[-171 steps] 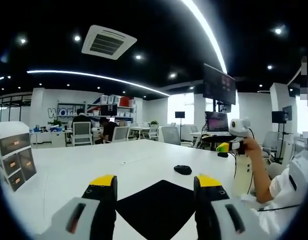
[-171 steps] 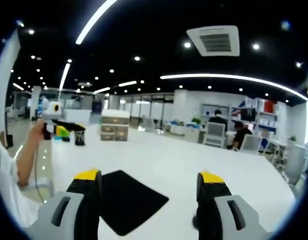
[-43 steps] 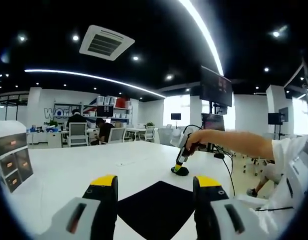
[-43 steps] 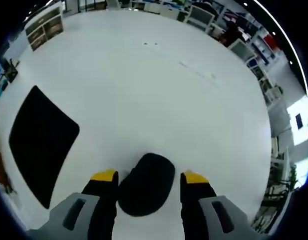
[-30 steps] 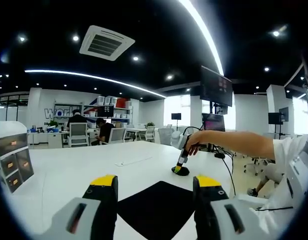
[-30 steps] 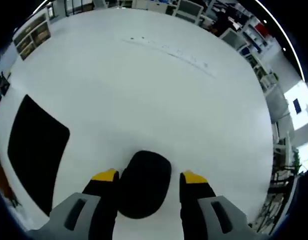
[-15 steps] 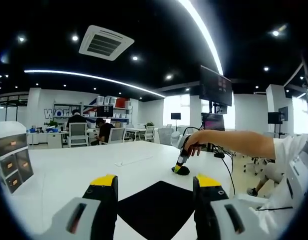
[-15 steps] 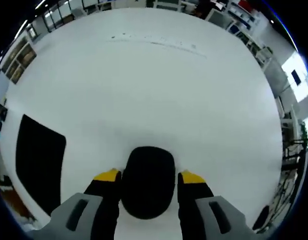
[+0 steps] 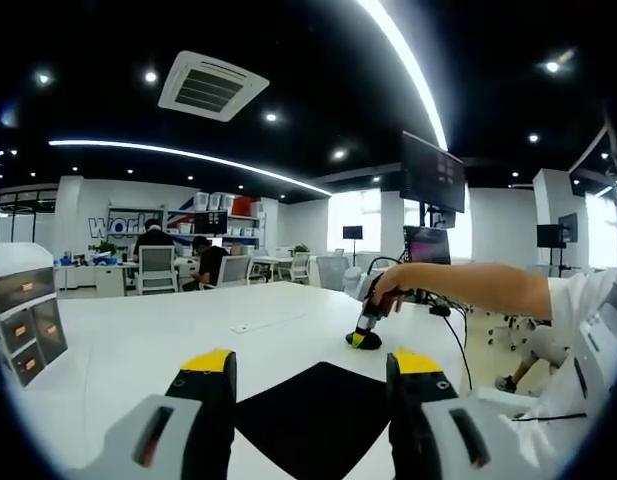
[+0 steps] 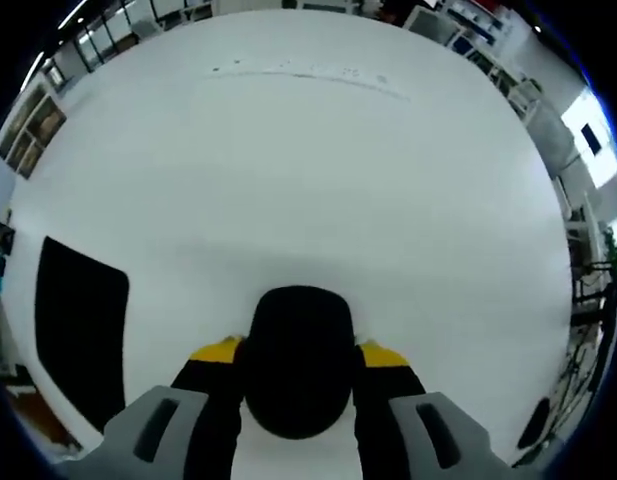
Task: Arrange the mouse and mouse pad neatly on the desk surface
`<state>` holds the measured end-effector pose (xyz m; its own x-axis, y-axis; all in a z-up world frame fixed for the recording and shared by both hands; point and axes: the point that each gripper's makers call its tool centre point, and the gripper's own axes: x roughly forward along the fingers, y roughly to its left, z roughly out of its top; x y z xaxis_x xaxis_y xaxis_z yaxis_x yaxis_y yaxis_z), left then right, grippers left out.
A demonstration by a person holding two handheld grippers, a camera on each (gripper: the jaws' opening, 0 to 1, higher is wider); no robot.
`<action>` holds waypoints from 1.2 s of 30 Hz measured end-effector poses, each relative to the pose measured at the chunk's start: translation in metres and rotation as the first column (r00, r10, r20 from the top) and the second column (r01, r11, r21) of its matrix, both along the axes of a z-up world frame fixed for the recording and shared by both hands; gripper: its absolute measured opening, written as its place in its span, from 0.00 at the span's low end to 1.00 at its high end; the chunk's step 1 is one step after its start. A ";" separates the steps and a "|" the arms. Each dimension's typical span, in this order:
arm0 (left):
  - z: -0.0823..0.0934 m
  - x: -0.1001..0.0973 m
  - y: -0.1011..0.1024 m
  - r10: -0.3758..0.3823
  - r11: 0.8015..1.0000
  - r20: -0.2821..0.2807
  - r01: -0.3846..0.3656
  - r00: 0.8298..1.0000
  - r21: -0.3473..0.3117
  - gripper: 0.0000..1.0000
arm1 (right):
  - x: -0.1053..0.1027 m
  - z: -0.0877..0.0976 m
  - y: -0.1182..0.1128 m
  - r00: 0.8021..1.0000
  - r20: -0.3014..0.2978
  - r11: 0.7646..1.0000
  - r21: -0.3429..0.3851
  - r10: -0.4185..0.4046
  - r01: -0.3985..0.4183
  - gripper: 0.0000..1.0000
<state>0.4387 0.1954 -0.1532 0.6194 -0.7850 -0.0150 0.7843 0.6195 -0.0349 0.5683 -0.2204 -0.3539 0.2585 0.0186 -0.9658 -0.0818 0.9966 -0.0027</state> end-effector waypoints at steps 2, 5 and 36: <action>0.000 0.000 0.000 0.000 1.000 0.001 0.000 1.000 -0.001 0.61 | 0.000 0.000 0.001 1.000 -0.002 1.000 0.005 0.008 -0.008 0.41; 0.000 0.000 0.000 0.000 1.000 -0.001 0.000 1.000 0.000 0.61 | 0.000 0.003 0.004 1.000 -0.007 1.000 0.011 0.026 -0.026 0.41; 0.000 0.000 0.002 0.004 1.000 -0.001 -0.004 1.000 -0.005 0.61 | 0.032 0.068 -0.005 0.998 0.037 0.998 -0.012 0.054 -0.054 0.41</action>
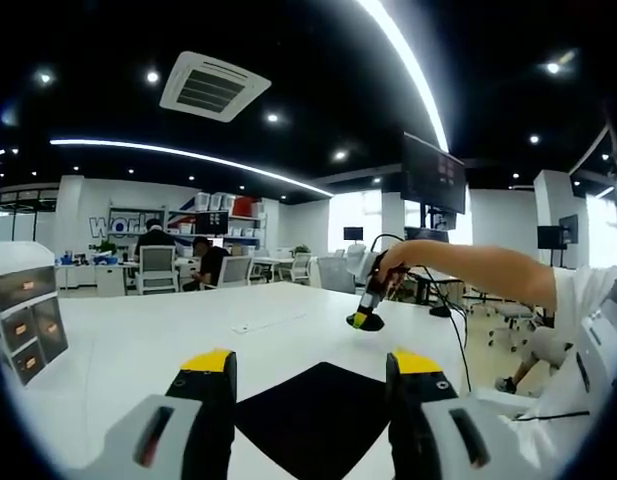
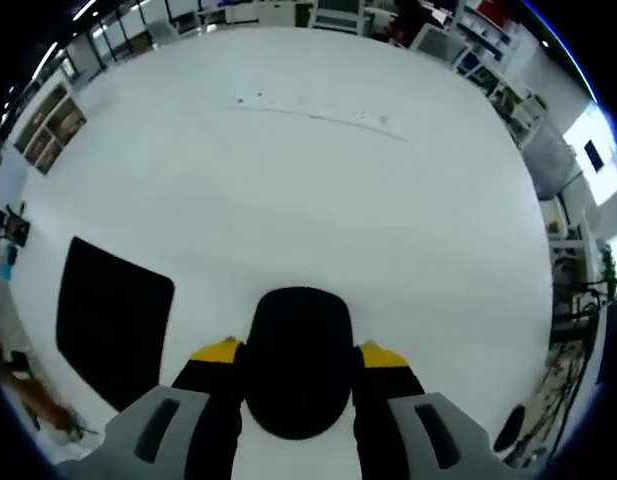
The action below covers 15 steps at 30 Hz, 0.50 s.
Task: Arrange the mouse and mouse pad neatly on the desk surface
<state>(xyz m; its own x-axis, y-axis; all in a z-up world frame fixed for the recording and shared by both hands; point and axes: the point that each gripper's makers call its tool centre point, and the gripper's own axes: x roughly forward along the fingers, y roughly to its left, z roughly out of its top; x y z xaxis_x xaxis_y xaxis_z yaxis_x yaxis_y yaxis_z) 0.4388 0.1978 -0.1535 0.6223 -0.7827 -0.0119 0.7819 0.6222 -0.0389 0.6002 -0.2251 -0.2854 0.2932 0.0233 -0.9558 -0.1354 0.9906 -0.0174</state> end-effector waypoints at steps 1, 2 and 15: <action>0.001 0.000 0.001 0.001 1.000 0.002 -0.001 1.000 -0.003 0.61 | 0.003 0.001 0.000 1.000 0.001 1.000 0.001 0.002 -0.002 0.41; 0.001 0.000 0.001 0.002 1.000 0.002 -0.002 1.000 -0.004 0.61 | 0.004 0.001 0.001 1.000 0.003 1.000 0.007 0.003 -0.003 0.41; 0.000 0.000 0.001 0.001 1.000 0.000 -0.001 1.000 -0.002 0.61 | -0.009 -0.009 0.044 0.996 -0.001 0.996 0.013 0.092 -0.092 0.41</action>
<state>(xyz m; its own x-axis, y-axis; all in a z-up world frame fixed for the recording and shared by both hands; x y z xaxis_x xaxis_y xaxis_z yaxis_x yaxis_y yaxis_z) 0.4392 0.1990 -0.1538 0.6234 -0.7818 -0.0103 0.7810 0.6233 -0.0396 0.5912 -0.1815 -0.2943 0.2873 0.0622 -0.9558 -0.2264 0.9740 -0.0046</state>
